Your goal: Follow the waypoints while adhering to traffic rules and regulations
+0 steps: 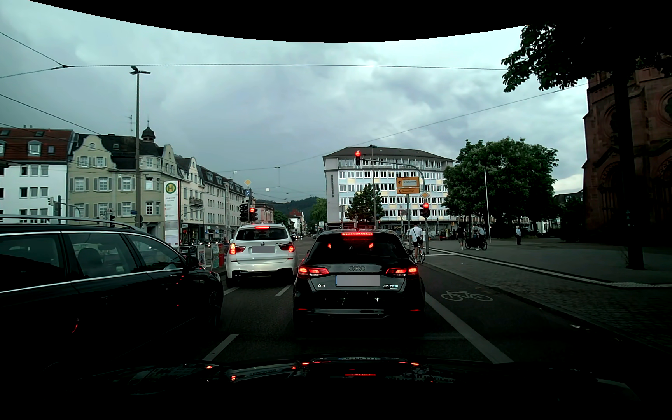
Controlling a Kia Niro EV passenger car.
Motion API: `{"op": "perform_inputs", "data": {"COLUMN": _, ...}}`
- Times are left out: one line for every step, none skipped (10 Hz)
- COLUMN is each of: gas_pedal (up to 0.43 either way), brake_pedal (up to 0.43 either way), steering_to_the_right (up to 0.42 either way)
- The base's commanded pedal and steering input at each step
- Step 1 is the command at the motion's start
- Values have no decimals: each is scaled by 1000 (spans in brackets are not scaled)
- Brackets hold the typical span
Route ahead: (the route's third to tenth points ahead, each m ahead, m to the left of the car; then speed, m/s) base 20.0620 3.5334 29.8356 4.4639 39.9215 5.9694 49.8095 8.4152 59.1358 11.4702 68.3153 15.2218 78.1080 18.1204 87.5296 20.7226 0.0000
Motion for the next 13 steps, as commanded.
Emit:
{"op": "perform_inputs", "data": {"gas_pedal": 0, "brake_pedal": 244, "steering_to_the_right": -3}}
{"op": "perform_inputs", "data": {"gas_pedal": 0, "brake_pedal": 250, "steering_to_the_right": -3}}
{"op": "perform_inputs", "data": {"gas_pedal": 0, "brake_pedal": 250, "steering_to_the_right": -3}}
{"op": "perform_inputs", "data": {"gas_pedal": 0, "brake_pedal": 244, "steering_to_the_right": -3}}
{"op": "perform_inputs", "data": {"gas_pedal": 0, "brake_pedal": 244, "steering_to_the_right": -3}}
{"op": "perform_inputs", "data": {"gas_pedal": 0, "brake_pedal": 244, "steering_to_the_right": -3}}
{"op": "perform_inputs", "data": {"gas_pedal": 0, "brake_pedal": 250, "steering_to_the_right": -3}}
{"op": "perform_inputs", "data": {"gas_pedal": 0, "brake_pedal": 244, "steering_to_the_right": -3}}
{"op": "perform_inputs", "data": {"gas_pedal": 0, "brake_pedal": 250, "steering_to_the_right": -3}}
{"op": "perform_inputs", "data": {"gas_pedal": 0, "brake_pedal": 250, "steering_to_the_right": -3}}
{"op": "perform_inputs", "data": {"gas_pedal": 0, "brake_pedal": 250, "steering_to_the_right": -3}}
{"op": "perform_inputs", "data": {"gas_pedal": 0, "brake_pedal": 250, "steering_to_the_right": -3}}
{"op": "perform_inputs", "data": {"gas_pedal": 0, "brake_pedal": 250, "steering_to_the_right": -3}}
